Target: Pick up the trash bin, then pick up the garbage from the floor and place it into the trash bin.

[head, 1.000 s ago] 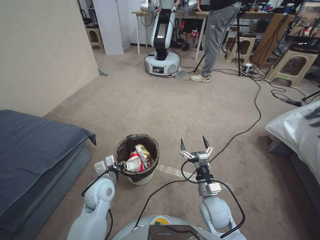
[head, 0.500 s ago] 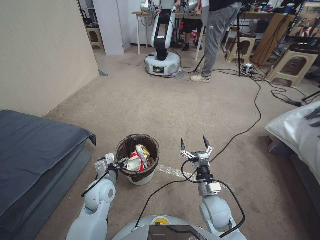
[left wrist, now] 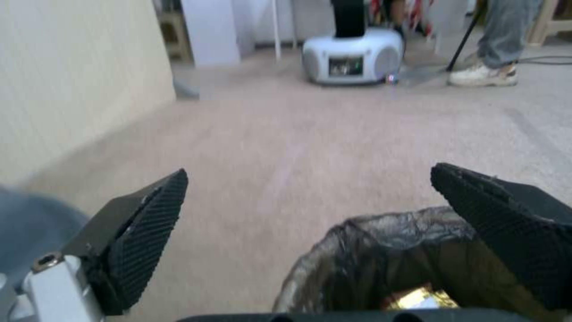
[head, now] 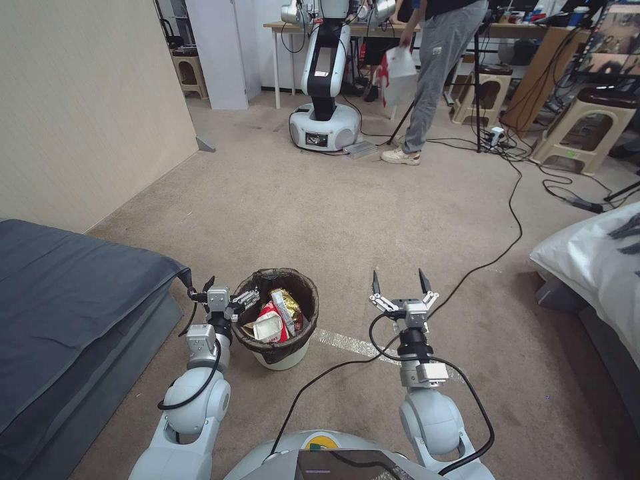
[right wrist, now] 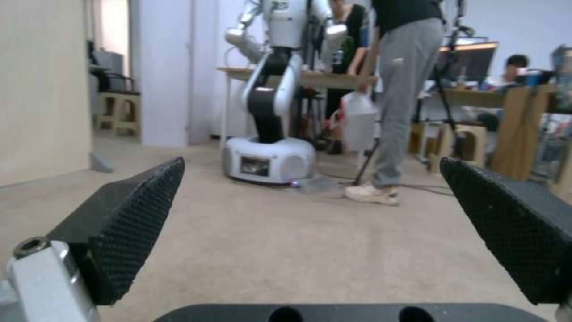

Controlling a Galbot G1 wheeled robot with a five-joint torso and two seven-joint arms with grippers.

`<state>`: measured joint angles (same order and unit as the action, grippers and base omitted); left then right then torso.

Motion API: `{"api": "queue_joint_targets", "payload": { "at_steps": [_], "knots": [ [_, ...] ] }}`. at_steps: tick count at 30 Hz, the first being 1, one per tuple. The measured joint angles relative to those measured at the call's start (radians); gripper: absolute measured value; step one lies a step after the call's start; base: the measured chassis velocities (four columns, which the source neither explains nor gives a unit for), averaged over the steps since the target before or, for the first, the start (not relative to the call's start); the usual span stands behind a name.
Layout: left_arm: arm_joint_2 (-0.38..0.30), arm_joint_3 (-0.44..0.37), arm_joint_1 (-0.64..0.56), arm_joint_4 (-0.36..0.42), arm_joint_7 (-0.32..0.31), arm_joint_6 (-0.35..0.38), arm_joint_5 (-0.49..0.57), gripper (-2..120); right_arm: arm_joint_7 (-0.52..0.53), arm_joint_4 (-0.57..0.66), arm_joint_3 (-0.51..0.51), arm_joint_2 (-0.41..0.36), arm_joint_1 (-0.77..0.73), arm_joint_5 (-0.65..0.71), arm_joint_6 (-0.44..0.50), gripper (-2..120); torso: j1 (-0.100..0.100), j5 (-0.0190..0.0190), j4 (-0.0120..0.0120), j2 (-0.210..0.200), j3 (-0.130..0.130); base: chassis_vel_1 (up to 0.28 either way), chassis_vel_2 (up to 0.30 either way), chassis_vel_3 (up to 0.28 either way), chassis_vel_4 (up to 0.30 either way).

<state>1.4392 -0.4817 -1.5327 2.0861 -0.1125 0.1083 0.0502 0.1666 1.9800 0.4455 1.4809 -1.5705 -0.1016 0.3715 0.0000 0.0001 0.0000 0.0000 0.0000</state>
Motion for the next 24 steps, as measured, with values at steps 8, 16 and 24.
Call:
{"api": "queue_joint_targets", "payload": {
  "at_steps": [8, 16, 24],
  "knots": [
    [0.004, 0.009, -0.027, -0.036, -0.005, -0.175, -0.054, 100, 0.022, -0.017, 0.037, 0.008, -0.027, -0.009, 0.05, 100, 0.0, 0.0, -0.0001, 0.0, 0.0, 0.0, 0.0, 0.0, 0.0],
    [0.011, 0.013, -0.035, -0.054, -0.03, -0.225, -0.071, 100, 0.02, -0.023, 0.047, 0.019, -0.045, -0.022, 0.08, 100, 0.0, 0.0, -0.0001, 0.0, 0.0, 0.0, 0.0, 0.0, 0.0],
    [0.012, 0.011, -0.037, -0.054, -0.036, -0.223, -0.067, 100, 0.013, -0.024, 0.053, 0.02, -0.05, -0.045, 0.079, 100, 0.0, 0.0, 0.0, 0.0, 0.0, 0.0, 0.0, 0.0, 0.0]
  ]
}}
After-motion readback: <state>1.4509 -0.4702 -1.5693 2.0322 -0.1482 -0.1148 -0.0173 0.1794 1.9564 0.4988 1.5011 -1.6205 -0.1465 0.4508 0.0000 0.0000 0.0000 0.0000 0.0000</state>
